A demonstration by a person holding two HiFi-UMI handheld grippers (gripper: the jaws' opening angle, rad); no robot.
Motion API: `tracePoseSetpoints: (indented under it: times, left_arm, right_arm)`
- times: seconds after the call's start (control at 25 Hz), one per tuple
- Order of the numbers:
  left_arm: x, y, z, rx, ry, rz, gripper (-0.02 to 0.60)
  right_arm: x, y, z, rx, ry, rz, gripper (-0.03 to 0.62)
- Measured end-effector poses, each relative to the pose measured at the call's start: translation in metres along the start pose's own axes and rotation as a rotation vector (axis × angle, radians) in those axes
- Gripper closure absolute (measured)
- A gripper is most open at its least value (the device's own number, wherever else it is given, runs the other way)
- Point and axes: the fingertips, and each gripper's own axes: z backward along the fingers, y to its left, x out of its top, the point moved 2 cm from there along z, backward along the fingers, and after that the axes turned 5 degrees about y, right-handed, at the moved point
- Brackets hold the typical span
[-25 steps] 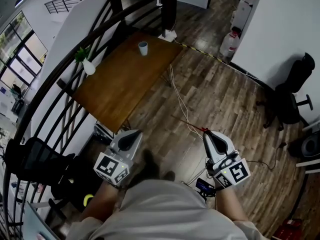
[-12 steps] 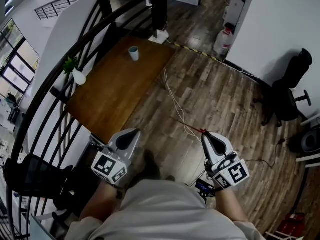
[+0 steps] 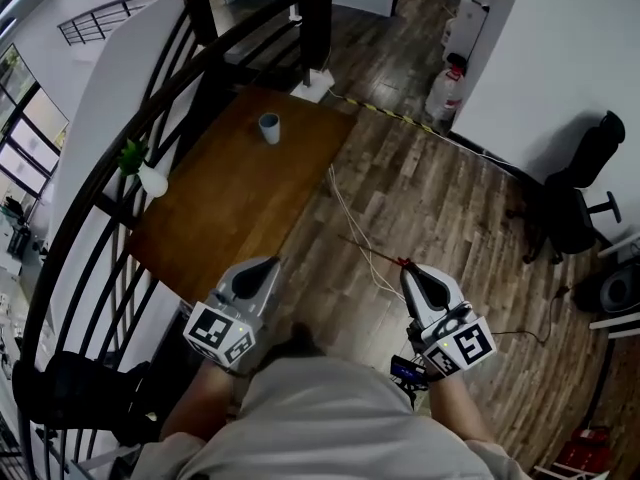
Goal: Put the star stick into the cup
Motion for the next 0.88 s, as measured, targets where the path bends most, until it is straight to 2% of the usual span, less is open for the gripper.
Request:
tracePoseSetpoints:
  times: [0.16, 0.4, 0.64, 0.88]
  left_arm:
    - [0.023, 0.053, -0.009, -0.032, 0.003, -0.006, 0.578]
    - [0.038, 0.102, -0.027, -0.075, 0.014, -0.024, 0.578]
    - [0.031, 0.129, -0.047, -0.083, 0.017, -0.004, 0.578]
    - [0.027, 0.147, -0.075, -0.042, 0.042, 0.011, 0.578]
  right_arm:
    - [0.02, -0.004, -0.057, -0.02, -0.001, 0.0, 0.571]
    - [0.035, -0.014, -0.109, -0.046, -0.01, -0.005, 0.571]
    - [0.027, -0.039, -0.143, -0.062, 0.012, -0.014, 0.571]
    - [0.023, -0.076, -0.169, -0.03, 0.023, -0.022, 0.571]
